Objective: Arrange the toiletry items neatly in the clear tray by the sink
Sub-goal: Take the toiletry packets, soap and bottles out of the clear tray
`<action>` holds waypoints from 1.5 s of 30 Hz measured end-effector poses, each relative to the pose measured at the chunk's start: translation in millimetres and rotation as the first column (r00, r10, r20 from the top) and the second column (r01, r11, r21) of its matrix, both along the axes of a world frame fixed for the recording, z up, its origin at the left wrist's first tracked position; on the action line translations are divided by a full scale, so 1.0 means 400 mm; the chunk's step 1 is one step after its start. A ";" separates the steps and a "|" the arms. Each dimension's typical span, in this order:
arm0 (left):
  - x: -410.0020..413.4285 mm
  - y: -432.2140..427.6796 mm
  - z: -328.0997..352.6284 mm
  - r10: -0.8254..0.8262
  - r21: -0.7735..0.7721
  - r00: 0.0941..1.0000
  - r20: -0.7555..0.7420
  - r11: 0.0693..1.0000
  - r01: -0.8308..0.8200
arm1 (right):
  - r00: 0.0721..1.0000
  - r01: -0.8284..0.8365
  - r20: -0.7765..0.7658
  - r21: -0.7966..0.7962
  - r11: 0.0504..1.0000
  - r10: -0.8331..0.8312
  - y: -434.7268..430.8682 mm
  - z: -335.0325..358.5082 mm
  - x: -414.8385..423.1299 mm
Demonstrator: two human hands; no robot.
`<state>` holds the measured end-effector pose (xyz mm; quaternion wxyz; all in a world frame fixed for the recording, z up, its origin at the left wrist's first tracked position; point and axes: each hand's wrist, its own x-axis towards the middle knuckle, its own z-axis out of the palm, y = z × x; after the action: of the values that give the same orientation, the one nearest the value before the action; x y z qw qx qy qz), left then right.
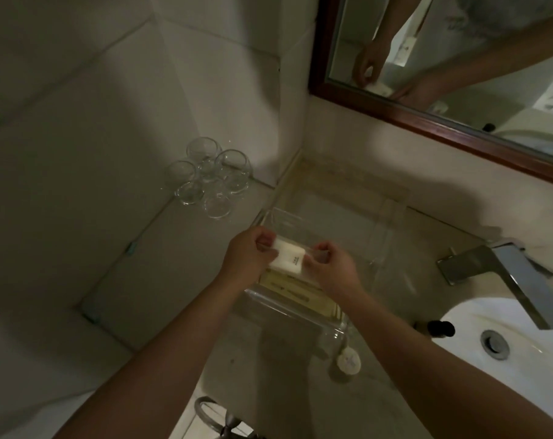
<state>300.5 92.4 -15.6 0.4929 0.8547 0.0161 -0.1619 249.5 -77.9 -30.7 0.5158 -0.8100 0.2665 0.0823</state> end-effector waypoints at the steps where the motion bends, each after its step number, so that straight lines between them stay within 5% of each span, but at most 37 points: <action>1: 0.003 -0.002 -0.004 0.014 0.027 1.000 0.016 1.000 -0.014 | 1.000 -0.011 0.004 -0.029 1.000 0.011 0.003 -0.001 0.004; 6: 0.031 -0.016 -0.007 0.079 0.135 0.986 0.145 0.986 -0.099 | 0.999 -0.048 -0.014 -0.144 0.988 0.046 0.025 0.017 0.014; 11: 0.057 -0.029 -0.016 -0.050 0.362 0.963 0.265 0.931 -0.051 | 0.929 -0.343 -0.075 -0.542 0.767 0.362 0.053 0.032 -0.035; 19: -0.003 -0.025 -0.018 -0.293 0.526 0.873 0.389 0.849 0.051 | 0.779 -0.615 -0.269 -0.501 0.609 0.566 0.080 -0.004 -0.046; 23: -0.031 -0.021 -0.046 -0.584 0.667 0.810 0.049 0.623 0.408 | 0.783 -0.608 -0.264 -0.520 0.601 0.564 0.084 -0.013 -0.042; 26: -0.029 -0.026 -0.062 -0.625 0.688 0.781 -0.015 0.560 0.461 | 0.773 -0.622 -0.267 -0.496 0.606 0.575 0.087 -0.014 -0.029; 33: -0.019 -0.039 -0.047 -0.596 0.676 0.802 0.049 0.611 0.413 | 0.788 -0.602 -0.219 -0.473 0.644 0.575 0.070 0.008 -0.020; 40: -0.130 -0.126 0.020 -0.526 0.522 0.812 0.255 0.781 0.342 | 0.903 -0.400 -0.073 -0.509 0.763 0.424 -0.073 0.090 -0.110; 45: -0.302 -0.179 0.026 -0.523 0.375 0.835 0.170 0.818 0.436 | 0.956 -0.275 -0.067 -0.540 0.796 0.285 -0.205 0.132 -0.279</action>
<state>179.6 20.9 -5.3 0.2873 0.9128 -0.2416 -0.1610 138.1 -160.0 22.2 0.2492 -0.9538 0.1518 0.0714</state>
